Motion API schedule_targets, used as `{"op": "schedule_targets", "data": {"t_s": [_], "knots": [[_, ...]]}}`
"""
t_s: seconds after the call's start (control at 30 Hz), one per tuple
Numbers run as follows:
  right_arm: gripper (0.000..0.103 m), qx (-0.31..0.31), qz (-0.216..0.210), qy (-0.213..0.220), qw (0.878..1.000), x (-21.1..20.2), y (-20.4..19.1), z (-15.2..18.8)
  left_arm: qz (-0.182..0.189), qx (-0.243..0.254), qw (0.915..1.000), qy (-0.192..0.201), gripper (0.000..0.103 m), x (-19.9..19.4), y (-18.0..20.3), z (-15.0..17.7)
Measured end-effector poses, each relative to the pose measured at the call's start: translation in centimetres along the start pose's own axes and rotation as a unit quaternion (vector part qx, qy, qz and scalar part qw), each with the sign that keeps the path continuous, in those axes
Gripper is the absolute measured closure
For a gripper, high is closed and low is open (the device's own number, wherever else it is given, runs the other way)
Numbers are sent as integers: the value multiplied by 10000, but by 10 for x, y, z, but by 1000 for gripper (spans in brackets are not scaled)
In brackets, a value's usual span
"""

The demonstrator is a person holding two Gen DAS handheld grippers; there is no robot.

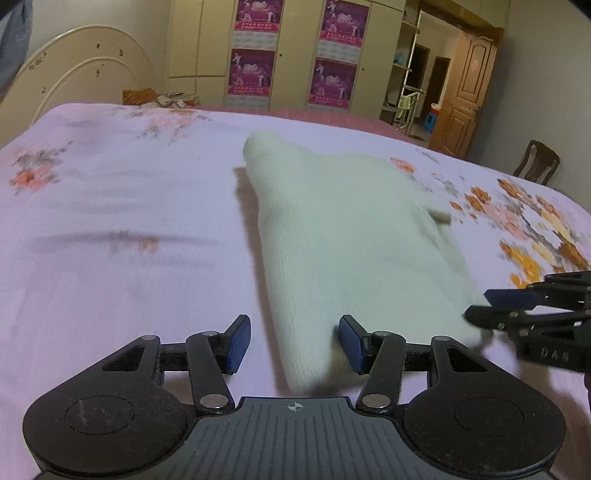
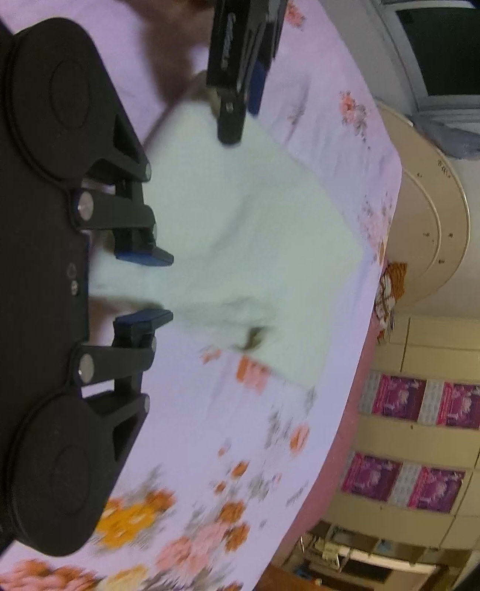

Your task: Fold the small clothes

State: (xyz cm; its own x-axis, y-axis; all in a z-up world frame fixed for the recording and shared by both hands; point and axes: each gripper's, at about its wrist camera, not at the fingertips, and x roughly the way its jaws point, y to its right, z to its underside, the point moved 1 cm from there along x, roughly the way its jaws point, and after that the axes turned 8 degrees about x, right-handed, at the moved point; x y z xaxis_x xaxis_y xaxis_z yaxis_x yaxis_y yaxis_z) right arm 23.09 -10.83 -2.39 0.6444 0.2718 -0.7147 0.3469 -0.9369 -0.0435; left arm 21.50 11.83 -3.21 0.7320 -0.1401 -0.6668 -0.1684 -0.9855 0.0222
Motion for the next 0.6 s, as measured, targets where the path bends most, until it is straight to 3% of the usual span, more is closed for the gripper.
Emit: {"op": "schedule_targets", "data": {"t_s": [0.23, 0.3, 0.33, 0.4, 0.47, 0.6], "knots": [[69, 553, 242, 171, 9980, -44, 9, 19, -139, -179, 9996, 187, 44, -53, 2, 24], [68, 754, 181, 256, 9967, -64, 10, 24, -199, -237, 9990, 309, 15, -76, 5, 28], [65, 839, 167, 290, 9959, -74, 9, 28, -238, -233, 9986, 410, 10, -87, 8, 29], [48, 969, 152, 367, 9945, -95, 6, 34, -286, -163, 9978, 577, 3, -111, 15, 32], [26, 1067, 161, 486, 9930, -116, 1, 39, -343, -76, 9973, 639, 0, -131, 22, 32], [13, 1245, 155, 630, 9901, -154, -6, 44, -359, 61, 9963, 778, 0, -170, 37, 31]]}}
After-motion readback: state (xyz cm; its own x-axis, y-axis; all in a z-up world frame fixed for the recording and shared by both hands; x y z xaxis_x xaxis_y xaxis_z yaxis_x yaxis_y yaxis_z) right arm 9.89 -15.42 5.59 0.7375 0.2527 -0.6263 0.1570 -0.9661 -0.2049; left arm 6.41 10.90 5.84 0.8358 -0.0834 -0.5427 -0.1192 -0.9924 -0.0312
